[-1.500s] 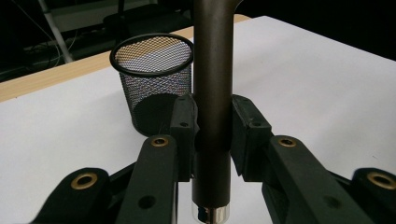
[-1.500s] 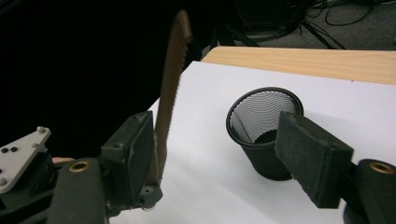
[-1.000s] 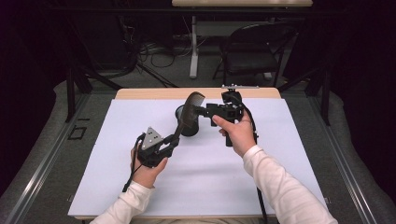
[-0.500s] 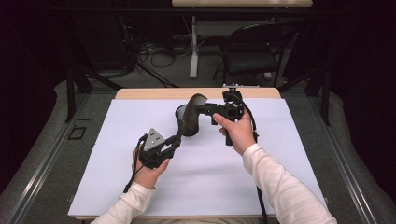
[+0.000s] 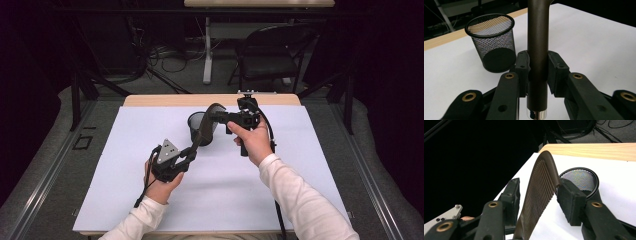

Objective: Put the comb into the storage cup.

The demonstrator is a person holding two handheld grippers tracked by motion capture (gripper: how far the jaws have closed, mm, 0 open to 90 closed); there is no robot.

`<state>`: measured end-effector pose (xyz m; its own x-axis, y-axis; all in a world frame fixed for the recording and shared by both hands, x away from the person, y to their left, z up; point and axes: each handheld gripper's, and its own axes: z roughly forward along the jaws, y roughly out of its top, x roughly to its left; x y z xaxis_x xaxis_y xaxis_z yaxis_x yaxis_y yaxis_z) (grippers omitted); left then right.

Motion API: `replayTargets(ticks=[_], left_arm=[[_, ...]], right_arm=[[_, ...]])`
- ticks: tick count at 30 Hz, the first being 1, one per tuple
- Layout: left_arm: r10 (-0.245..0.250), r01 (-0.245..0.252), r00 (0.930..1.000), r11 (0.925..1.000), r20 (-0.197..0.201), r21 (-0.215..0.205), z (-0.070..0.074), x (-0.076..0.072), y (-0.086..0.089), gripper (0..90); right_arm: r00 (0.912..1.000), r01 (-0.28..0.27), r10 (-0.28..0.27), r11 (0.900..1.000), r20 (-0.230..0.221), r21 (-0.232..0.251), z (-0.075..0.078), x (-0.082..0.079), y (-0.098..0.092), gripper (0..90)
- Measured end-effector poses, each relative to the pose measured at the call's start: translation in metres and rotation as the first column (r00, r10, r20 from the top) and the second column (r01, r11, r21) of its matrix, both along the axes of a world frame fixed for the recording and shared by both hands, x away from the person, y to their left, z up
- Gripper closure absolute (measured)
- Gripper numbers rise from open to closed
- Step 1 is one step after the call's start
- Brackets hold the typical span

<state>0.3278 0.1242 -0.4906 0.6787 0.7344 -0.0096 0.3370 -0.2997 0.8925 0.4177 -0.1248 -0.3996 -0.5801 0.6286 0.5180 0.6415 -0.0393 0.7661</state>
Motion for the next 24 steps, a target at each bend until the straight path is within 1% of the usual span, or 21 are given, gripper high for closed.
replayTargets(ticks=[6, 11, 19, 22, 24], left_arm=[[-0.004, 0.004, 1.0, 1.0, 0.001, 0.002, -0.0003, -0.0009, -0.0011, 72.6], [-0.005, 0.005, 1.0, 1.0, 0.002, 0.001, -0.0004, -0.0012, -0.0014, 72.6], [-0.004, 0.004, 1.0, 1.0, 0.003, -0.003, -0.0004, -0.0015, -0.0018, 72.6], [-0.004, 0.004, 1.0, 1.0, 0.002, -0.003, -0.0003, -0.0016, -0.0016, 72.6], [-0.006, 0.006, 1.0, 1.0, 0.002, -0.001, 0.0, -0.0016, -0.0013, 72.6]], right_arm=[[1.0, -0.002, 0.002, 1.0, -0.002, 0.009, 0.0, -0.0007, 0.0008, 61.4], [0.9998, 0.002, -0.001, 1.0, -0.018, 0.028, 0.0008, -0.0012, 0.0003, 68.2], [0.9984, -0.006, 0.009, 0.998, -0.055, 0.059, -0.0003, -0.0007, 0.0004, 74.4], [0.9982, -0.008, 0.011, 0.998, -0.058, 0.059, -0.0007, -0.0004, 0.0009, 76.3], [0.998, -0.006, 0.011, 0.998, -0.063, 0.068, -0.001, -0.0001, 0.0008, 78.3]])
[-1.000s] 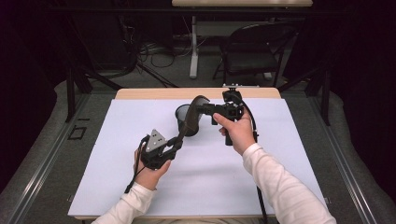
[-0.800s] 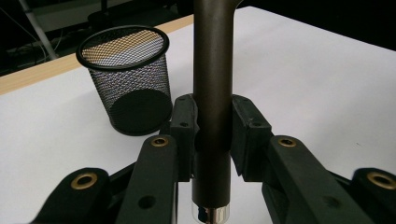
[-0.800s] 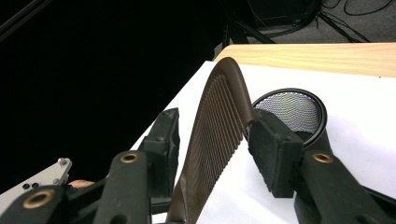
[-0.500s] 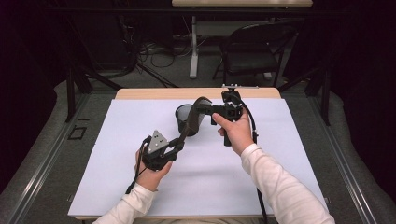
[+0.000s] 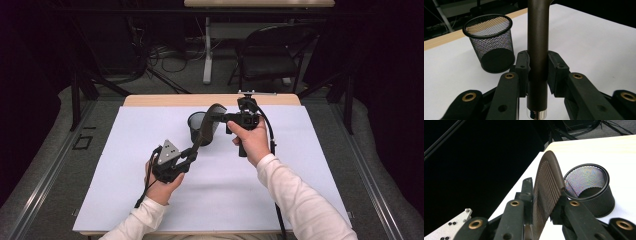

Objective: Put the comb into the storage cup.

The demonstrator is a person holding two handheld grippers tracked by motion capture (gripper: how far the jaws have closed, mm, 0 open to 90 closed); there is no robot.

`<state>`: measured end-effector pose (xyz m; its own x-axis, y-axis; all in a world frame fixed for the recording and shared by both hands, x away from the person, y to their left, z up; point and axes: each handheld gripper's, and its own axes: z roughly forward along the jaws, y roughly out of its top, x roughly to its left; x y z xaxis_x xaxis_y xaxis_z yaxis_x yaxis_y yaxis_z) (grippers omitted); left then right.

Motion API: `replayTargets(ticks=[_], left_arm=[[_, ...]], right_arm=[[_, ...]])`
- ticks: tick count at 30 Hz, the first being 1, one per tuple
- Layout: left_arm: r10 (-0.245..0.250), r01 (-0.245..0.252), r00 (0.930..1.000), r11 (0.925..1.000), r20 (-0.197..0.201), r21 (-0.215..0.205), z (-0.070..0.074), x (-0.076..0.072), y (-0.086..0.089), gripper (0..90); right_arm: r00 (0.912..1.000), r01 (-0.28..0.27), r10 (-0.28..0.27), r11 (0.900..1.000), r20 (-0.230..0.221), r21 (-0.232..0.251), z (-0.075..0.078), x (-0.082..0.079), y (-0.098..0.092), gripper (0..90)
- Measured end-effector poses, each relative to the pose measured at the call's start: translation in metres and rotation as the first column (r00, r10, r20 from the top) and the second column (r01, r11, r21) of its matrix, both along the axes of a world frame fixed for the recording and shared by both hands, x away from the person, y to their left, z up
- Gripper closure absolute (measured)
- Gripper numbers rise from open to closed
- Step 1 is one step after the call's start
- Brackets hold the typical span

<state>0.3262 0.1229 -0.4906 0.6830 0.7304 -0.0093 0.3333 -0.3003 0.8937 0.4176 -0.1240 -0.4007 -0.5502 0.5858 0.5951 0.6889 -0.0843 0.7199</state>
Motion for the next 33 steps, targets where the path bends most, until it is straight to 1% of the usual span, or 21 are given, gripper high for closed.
replayTargets(ticks=[5, 8, 10, 14, 18, 21, 26, 33], left_arm=[[0.0, 0.0, 1.0, 1.0, 0.0, -0.001, -0.0001, 0.0, -0.0003, 72.6], [0.0, 0.0, 1.0, 1.0, 0.0, -0.002, 0.0001, -0.0002, -0.0002, 72.6], [0.0, 0.0, 1.0, 1.0, 0.001, -0.002, 0.0002, -0.0003, -0.0003, 72.6], [0.0, 0.0, 1.0, 1.0, 0.001, -0.002, 0.0003, -0.0004, -0.0003, 72.6], [0.0, 0.0, 1.0, 1.0, 0.0, -0.004, -0.0001, -0.0007, -0.0009, 72.6], [-0.001, 0.001, 1.0, 1.0, -0.001, -0.005, -0.0001, -0.0006, -0.0009, 72.6], [-0.002, 0.002, 1.0, 1.0, -0.001, -0.007, -0.0001, -0.0007, -0.0009, 72.6], [-0.004, 0.004, 1.0, 0.9999, -0.003, -0.011, -0.0003, -0.0006, -0.0013, 72.5]], right_arm=[[1.0, 0.0, 0.0, 1.0, -0.005, 0.004, -0.0007, 0.0007, 0.0, 79.3], [1.0, 0.002, -0.002, 1.0, -0.006, 0.003, -0.0008, 0.0009, -0.0003, 81.4], [0.9999, 0.002, -0.002, 1.0, -0.012, 0.009, -0.0008, 0.001, -0.0006, 82.9], [0.9999, 0.004, -0.003, 1.0, -0.014, 0.017, -0.0012, 0.0008, -0.0007, 83.1], [0.9994, 0.004, -0.003, 1.0, -0.035, 0.028, -0.0016, 0.0011, -0.0012, 84.6], [0.9991, 0.006, -0.005, 0.999, -0.041, 0.034, -0.0021, 0.0013, -0.0019, 84.9], [0.9992, 0.002, -0.001, 0.999, -0.039, 0.047, -0.0031, 0.0012, -0.0024, 85.8], [0.9993, 0.006, -0.004, 0.999, -0.037, 0.049, -0.0043, 0.0009, -0.0033, 85.9]])
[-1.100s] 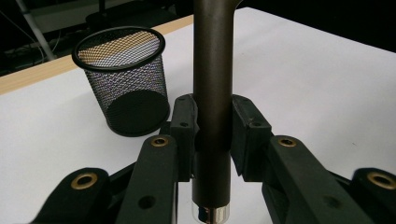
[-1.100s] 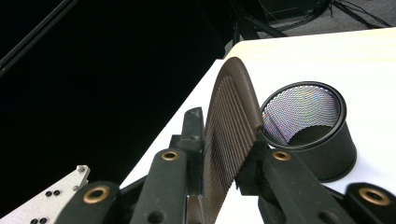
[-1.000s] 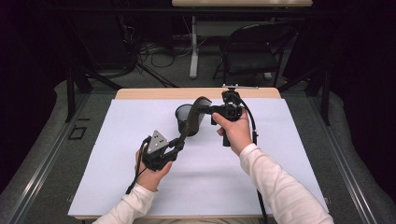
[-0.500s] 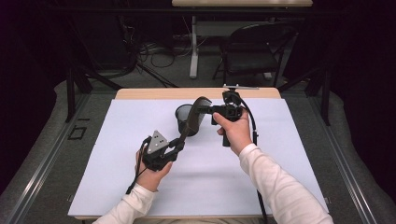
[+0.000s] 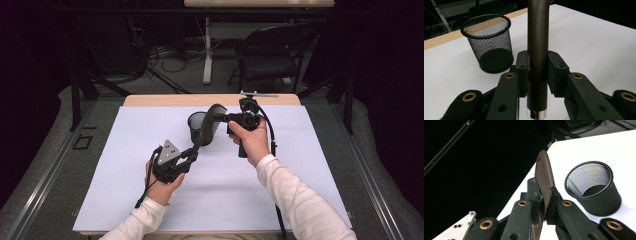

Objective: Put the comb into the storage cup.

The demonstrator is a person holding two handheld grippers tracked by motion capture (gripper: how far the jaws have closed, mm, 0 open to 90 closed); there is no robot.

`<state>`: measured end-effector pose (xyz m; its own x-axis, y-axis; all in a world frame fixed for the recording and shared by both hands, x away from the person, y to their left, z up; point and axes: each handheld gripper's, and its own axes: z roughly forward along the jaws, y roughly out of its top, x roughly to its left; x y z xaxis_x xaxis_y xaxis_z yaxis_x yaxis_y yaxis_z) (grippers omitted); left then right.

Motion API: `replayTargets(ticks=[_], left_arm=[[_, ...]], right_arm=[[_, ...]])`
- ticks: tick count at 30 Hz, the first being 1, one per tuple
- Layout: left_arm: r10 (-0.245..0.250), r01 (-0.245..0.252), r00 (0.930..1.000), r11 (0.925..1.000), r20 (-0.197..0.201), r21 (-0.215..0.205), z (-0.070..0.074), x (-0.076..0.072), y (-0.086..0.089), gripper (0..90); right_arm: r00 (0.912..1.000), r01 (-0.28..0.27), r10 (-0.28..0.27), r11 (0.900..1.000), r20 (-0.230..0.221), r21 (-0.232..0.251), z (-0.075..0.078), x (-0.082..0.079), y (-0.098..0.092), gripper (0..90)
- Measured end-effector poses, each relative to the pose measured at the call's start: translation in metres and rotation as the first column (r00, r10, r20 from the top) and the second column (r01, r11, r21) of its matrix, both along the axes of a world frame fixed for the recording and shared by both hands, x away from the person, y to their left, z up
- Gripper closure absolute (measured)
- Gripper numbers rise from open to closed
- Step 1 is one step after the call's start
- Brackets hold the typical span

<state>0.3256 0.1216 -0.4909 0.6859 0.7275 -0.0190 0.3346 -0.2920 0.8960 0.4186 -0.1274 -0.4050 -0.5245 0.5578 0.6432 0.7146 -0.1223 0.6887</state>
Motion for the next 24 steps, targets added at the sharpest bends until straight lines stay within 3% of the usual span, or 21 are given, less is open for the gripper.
replayTargets(ticks=[24], left_arm=[[-0.004, 0.004, 1.0, 0.9999, -0.001, 0.012, -0.0008, 0.0003, -0.0005, 72.4]], right_arm=[[0.9999, -0.01, 0.01, 1.0, 0.002, 0.018, -0.0034, 0.0002, -0.0025, 86.3]])
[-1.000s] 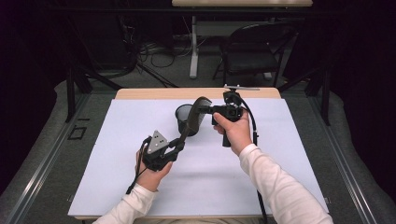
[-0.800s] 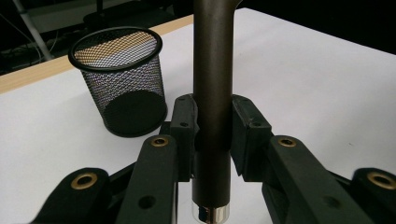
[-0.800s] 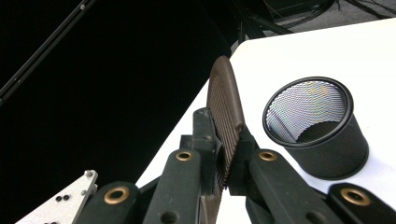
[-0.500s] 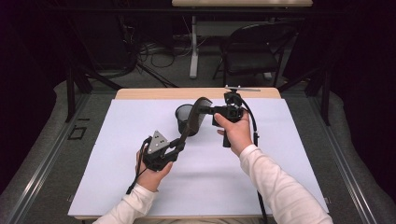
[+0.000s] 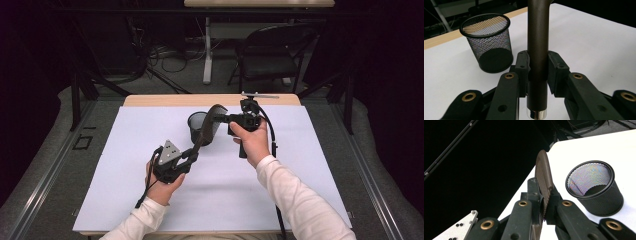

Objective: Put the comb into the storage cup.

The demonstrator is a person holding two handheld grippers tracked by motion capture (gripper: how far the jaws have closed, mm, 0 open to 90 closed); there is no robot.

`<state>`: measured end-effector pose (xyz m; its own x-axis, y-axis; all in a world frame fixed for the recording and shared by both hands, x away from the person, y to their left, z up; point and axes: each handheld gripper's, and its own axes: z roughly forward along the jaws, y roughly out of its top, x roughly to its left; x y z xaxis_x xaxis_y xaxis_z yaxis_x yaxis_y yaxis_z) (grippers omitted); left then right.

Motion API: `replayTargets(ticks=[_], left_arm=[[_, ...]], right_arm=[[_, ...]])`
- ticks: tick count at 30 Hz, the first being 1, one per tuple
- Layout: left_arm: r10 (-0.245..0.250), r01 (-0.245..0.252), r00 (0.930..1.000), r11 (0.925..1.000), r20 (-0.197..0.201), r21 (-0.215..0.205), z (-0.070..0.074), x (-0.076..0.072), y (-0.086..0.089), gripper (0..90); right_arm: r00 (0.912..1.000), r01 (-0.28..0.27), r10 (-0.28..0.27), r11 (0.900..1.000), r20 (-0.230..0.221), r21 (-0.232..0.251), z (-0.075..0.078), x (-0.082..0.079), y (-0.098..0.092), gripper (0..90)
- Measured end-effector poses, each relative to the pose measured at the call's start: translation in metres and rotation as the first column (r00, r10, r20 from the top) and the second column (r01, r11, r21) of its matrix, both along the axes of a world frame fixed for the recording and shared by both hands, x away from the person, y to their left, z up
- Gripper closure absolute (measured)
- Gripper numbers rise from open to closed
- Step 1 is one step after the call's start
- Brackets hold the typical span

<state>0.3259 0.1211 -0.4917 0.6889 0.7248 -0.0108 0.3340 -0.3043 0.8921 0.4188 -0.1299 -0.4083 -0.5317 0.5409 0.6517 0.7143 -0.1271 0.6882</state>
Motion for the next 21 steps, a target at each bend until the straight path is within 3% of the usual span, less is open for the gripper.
replayTargets(ticks=[21], left_arm=[[0.011, -0.011, 0.9999, 0.9999, 0.008, 0.004, -0.0006, -0.0001, -0.0004, 72.2]], right_arm=[[1.0, 0.002, -0.002, 1.0, 0.006, 0.002, 0.0009, -0.0015, 0.0017, 86.4]])
